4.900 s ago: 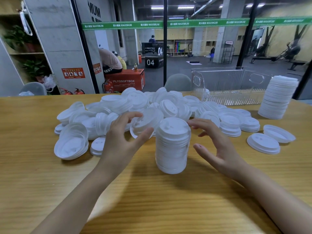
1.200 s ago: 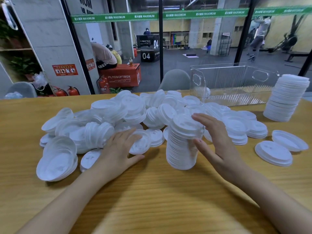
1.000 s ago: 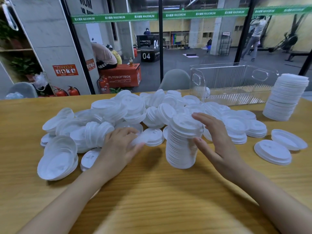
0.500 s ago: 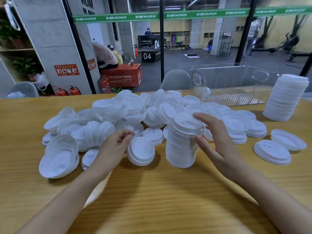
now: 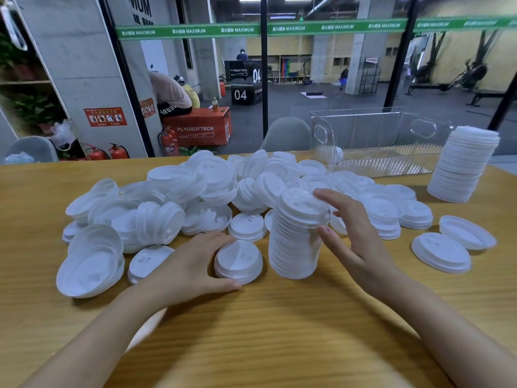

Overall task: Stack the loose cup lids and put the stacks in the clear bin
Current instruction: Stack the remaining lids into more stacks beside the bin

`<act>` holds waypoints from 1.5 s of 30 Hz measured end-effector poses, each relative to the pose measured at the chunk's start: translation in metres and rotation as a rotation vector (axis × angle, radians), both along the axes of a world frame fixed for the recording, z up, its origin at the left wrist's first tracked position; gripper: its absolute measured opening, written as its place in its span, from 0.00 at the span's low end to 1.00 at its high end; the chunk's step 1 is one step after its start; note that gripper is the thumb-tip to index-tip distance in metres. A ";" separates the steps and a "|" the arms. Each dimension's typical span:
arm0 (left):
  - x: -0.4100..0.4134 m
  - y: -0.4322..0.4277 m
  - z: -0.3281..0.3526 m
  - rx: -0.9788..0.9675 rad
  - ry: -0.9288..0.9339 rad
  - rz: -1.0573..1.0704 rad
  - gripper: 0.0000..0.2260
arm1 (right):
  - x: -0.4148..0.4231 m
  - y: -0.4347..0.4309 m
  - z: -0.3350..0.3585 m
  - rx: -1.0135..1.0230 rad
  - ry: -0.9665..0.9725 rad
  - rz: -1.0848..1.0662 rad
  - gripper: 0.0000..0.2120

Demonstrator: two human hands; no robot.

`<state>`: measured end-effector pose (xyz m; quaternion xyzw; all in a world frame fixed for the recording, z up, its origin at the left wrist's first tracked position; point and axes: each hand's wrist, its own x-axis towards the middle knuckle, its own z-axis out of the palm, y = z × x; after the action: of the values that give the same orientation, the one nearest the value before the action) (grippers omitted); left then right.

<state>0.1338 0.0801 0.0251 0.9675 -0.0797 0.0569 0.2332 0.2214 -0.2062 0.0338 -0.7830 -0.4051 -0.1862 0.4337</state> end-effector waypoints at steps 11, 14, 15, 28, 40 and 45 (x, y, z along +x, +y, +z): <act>-0.001 -0.007 -0.004 -0.101 -0.136 -0.035 0.30 | 0.000 -0.001 0.001 -0.002 0.009 0.002 0.19; 0.000 -0.007 -0.005 -0.107 -0.149 -0.012 0.30 | 0.000 -0.001 0.001 0.004 0.013 0.006 0.19; 0.000 -0.007 -0.005 -0.109 -0.149 -0.003 0.31 | 0.000 -0.001 0.001 0.006 0.012 0.008 0.20; 0.001 -0.028 0.038 -0.461 -0.387 0.221 0.24 | 0.005 -0.006 0.001 0.047 -0.035 -0.025 0.20; 0.042 -0.094 0.074 -0.359 -0.256 -0.028 0.24 | 0.013 -0.014 0.000 0.163 0.096 -0.164 0.17; 0.048 -0.092 0.067 -0.316 -0.266 -0.029 0.27 | 0.013 -0.012 0.000 0.166 0.120 -0.158 0.17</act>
<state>0.1816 -0.0114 0.0917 0.9016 -0.1137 0.1924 0.3703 0.2349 -0.2184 0.0334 -0.7837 -0.2986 -0.2055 0.5043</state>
